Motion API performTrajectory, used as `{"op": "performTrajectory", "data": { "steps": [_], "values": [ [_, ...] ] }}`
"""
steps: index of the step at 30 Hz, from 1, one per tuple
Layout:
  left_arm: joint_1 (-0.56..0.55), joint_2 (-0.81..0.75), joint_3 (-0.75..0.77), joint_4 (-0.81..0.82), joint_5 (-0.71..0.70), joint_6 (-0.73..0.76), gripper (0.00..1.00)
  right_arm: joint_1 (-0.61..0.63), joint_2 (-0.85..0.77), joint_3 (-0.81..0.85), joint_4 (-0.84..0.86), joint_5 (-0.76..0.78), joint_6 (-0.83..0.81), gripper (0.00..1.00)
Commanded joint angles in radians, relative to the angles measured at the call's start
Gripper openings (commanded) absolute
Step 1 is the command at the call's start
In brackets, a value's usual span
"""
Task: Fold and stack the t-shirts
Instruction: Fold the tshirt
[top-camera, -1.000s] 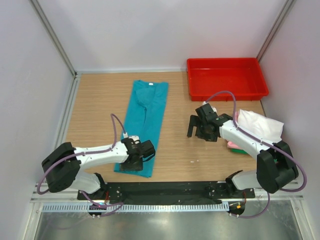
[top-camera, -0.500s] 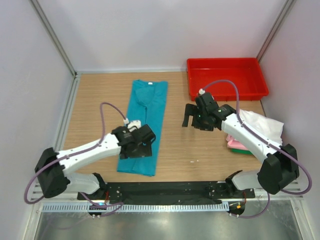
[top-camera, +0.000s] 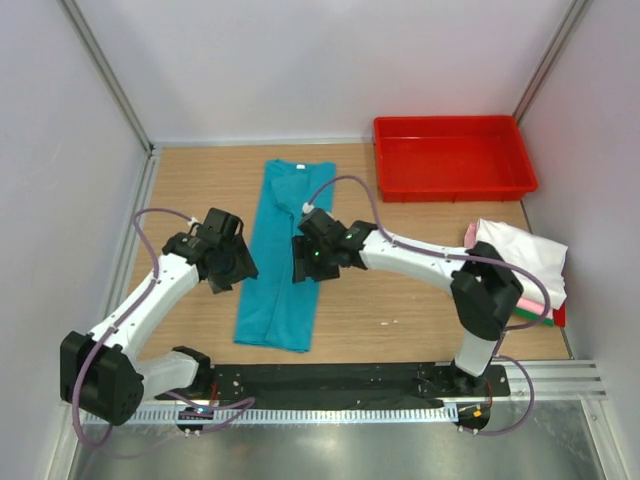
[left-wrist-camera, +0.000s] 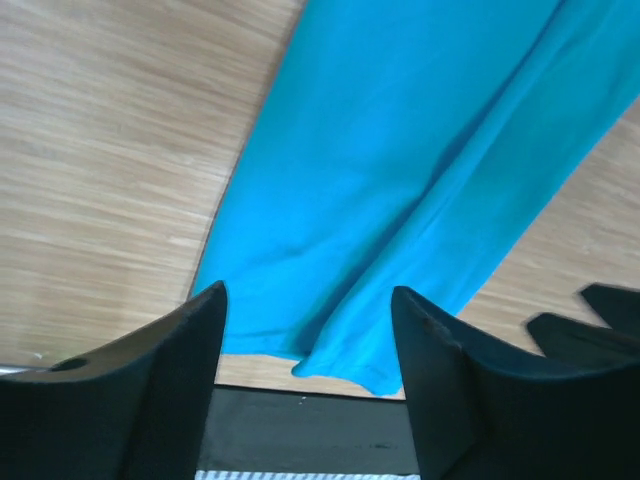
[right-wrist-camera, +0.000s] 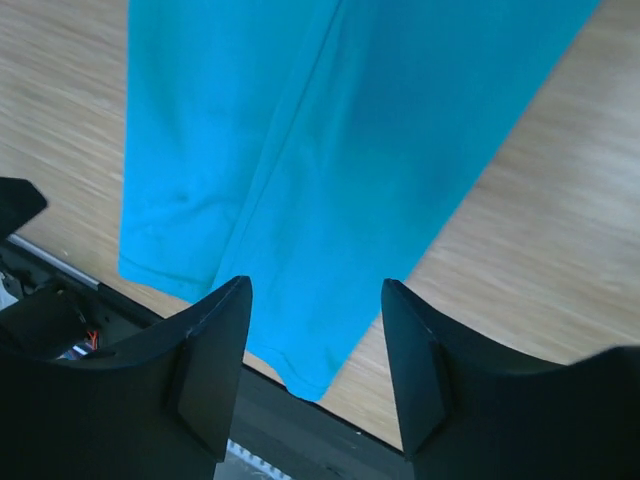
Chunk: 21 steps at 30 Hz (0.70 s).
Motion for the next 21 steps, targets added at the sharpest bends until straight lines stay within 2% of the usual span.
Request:
{"op": "performTrajectory", "data": {
  "steps": [1, 5, 8, 11, 15, 21],
  "values": [
    [0.044, 0.009, -0.055, 0.059, 0.09, 0.068, 0.59, 0.039, 0.054, -0.017, 0.068, -0.016, 0.099, 0.59],
    [0.044, -0.013, -0.168, 0.122, 0.136, 0.031, 0.45, 0.075, 0.096, -0.086, 0.157, -0.045, 0.167, 0.37],
    [0.042, -0.052, -0.236, 0.137, 0.148, 0.017, 0.4, 0.094, 0.126, -0.122, 0.239, -0.082, 0.211, 0.3],
    [0.044, -0.074, -0.258, 0.122, 0.117, 0.02, 0.4, 0.094, 0.174, -0.113, 0.229, -0.069, 0.202, 0.26],
    [0.042, -0.1, -0.258, 0.119, 0.128, 0.011, 0.41, 0.094, 0.209, -0.08, 0.126, -0.006, 0.161, 0.24],
    [0.044, -0.134, -0.273, 0.113, 0.117, -0.029, 0.59, 0.089, 0.189, -0.138, 0.011, 0.084, 0.119, 0.24]
  ]
}}
